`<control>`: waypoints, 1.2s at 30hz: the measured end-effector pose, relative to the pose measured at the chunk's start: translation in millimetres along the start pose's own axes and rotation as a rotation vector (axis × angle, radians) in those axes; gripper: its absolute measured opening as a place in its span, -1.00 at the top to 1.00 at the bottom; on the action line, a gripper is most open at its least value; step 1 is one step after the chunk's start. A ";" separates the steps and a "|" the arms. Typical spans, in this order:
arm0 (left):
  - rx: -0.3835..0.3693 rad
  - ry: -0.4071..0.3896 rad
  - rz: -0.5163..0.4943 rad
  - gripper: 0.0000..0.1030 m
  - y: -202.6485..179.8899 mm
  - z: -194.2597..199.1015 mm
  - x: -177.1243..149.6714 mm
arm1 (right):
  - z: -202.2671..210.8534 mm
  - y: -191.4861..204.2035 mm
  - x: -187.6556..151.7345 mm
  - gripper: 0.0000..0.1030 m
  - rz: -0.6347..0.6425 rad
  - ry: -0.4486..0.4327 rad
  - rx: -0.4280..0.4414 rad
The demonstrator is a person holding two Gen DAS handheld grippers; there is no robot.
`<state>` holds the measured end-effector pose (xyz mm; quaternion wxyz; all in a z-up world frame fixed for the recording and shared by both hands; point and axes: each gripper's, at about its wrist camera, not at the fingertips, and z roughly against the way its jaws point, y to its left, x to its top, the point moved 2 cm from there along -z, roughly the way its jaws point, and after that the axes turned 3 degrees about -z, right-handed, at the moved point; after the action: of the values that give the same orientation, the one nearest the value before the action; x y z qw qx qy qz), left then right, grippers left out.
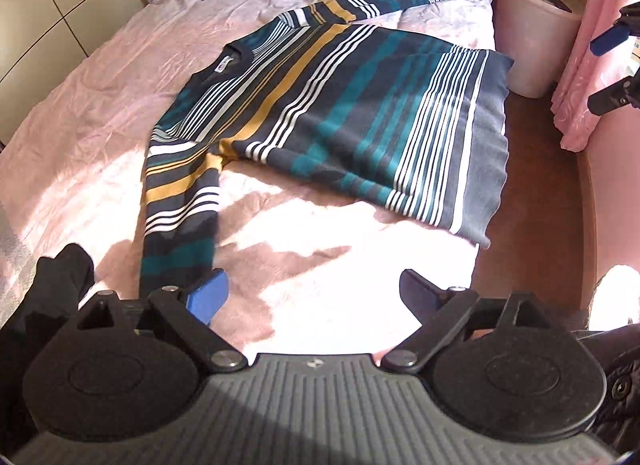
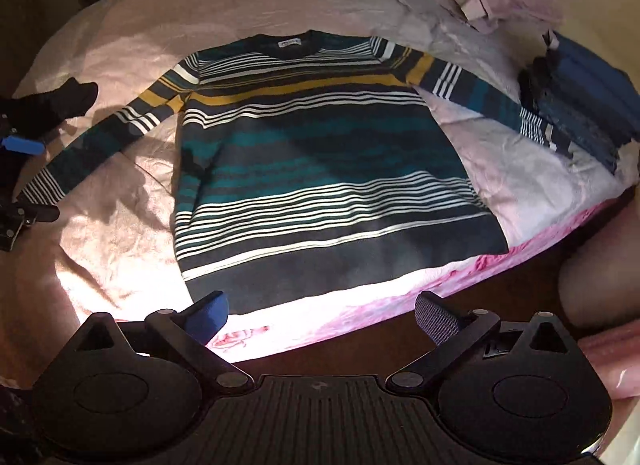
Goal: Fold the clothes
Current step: 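Move the right gripper to the dark sleeve cuff and grasp it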
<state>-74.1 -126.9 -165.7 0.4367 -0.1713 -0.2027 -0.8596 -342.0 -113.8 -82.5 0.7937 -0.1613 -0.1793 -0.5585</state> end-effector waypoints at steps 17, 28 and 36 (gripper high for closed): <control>0.133 0.016 0.207 -0.85 81.5 73.9 -139.2 | 1.9 167.8 24.7 -0.98 0.260 -0.011 0.030; 0.143 0.013 0.260 -0.87 87.0 89.8 -166.0 | 2.8 199.1 30.5 -0.98 0.292 -0.030 0.046; 0.230 0.077 0.399 -0.88 92.1 94.2 -185.5 | -13.4 207.9 45.7 -0.98 0.319 -0.049 0.195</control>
<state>116.4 -2.9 -153.9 0.6220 -0.1240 -0.2444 -0.7335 -130.1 -90.5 -84.6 0.8794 -0.1234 -0.2240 -0.4016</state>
